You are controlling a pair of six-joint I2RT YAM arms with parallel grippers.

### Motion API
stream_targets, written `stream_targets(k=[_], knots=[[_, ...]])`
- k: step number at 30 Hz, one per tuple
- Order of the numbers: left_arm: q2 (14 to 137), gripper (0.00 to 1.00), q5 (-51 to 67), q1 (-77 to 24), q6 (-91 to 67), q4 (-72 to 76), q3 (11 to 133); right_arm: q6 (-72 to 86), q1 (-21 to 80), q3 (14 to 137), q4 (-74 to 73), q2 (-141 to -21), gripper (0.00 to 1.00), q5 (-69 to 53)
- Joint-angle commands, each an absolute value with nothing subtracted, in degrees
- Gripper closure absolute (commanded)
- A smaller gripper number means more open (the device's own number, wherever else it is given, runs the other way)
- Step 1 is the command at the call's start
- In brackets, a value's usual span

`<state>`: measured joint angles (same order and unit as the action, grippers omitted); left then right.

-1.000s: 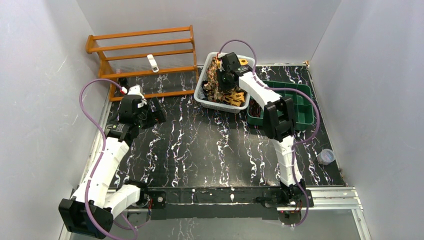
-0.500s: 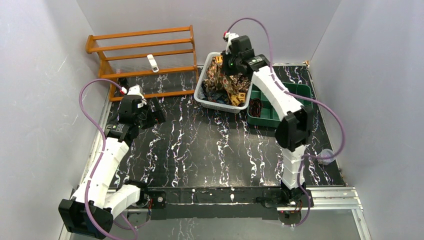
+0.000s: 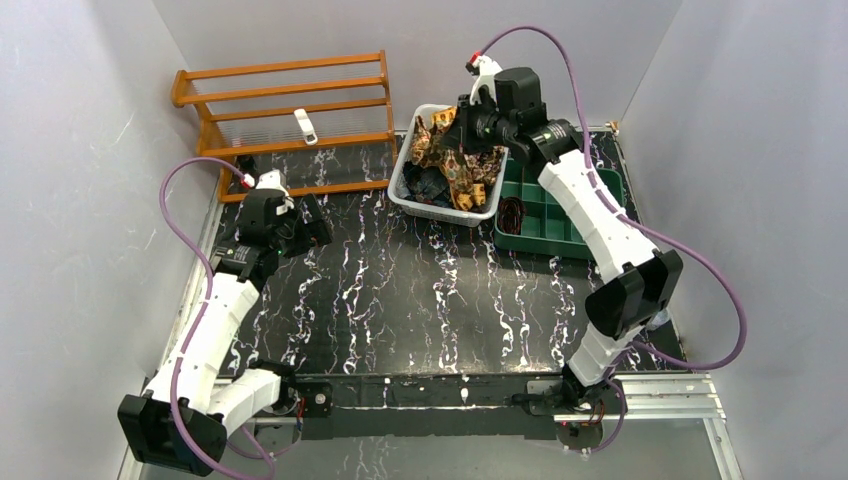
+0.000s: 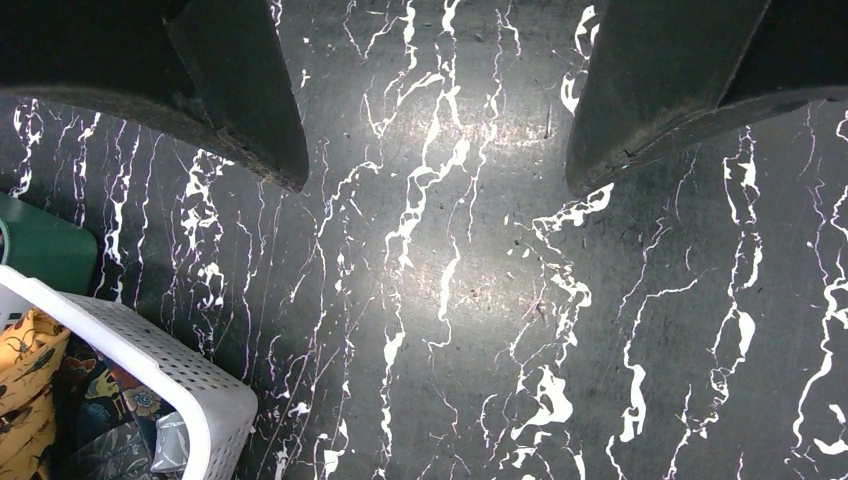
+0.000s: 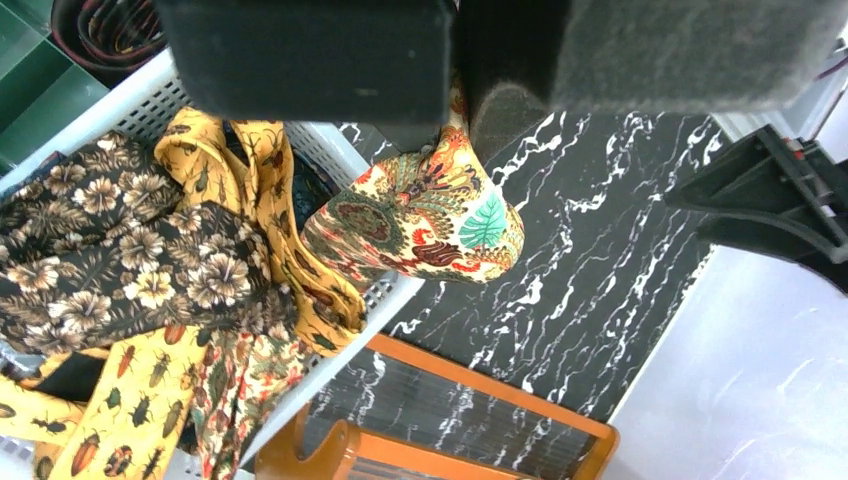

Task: Roll the ties
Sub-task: Pick up the tie from the bin, then place the tie at the center of the board.

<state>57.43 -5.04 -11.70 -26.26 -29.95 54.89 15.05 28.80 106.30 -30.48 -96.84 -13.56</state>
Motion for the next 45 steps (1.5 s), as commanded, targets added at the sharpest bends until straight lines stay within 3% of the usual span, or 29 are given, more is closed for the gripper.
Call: stream_targets(k=[1, 5, 11, 14, 24, 27, 32, 34, 36, 42, 45], knots=[[57.12, 0.02, -4.63, -11.58, -27.01, -29.84, 55.14, 15.63, 28.84, 117.2, -31.78, -99.45, 0.98, -18.42], [56.38, 0.02, -4.73, -11.55, -27.16, -29.9, 54.76, 18.41, 28.92, 124.35, -30.58, -101.25, 0.98, -21.68], [57.18, 0.02, -3.82, -11.58, -27.48, -29.73, 55.17, 18.7, 28.55, 139.07, -34.13, -107.39, 0.97, 2.21], [57.24, 0.02, -3.29, -11.54, -27.68, -29.62, 55.05, 18.56, 27.85, 140.05, -33.68, -108.26, 0.97, 7.18], [57.04, 0.02, -4.54, -11.52, -27.84, -29.62, 54.66, 22.54, 27.73, 125.42, -22.45, -99.18, 0.99, -41.75], [57.21, 0.02, -6.48, -11.54, -28.5, -29.77, 54.71, 21.77, 30.13, 109.35, -17.47, -91.39, 0.99, -57.08], [57.3, 0.02, -9.93, -11.52, -30.27, -30.51, 54.67, 19.14, 31.5, 77.07, -15.01, -76.85, 0.99, -67.41], [57.66, 0.02, -9.62, -11.52, -30.73, -29.86, 54.43, 17.6, 31.51, 64.05, -18.1, -74.15, 0.99, -62.66], [58.43, 0.02, -7.98, -11.57, -30.84, -28.92, 54.04, 17.73, 31.44, 56.8, -22.69, -73.82, 0.99, -50.02], [61.18, 0.02, 2.71, -11.56, -28.94, -25.67, 53.49, 22.67, 30.88, 53.0, -35.29, -79.95, 0.95, -12.59], [61.18, 0.02, 5.72, -11.59, -28.19, -24.75, 52.47, 24.47, 30.75, 56.86, -39.48, -81.93, 0.7, -0.84]])
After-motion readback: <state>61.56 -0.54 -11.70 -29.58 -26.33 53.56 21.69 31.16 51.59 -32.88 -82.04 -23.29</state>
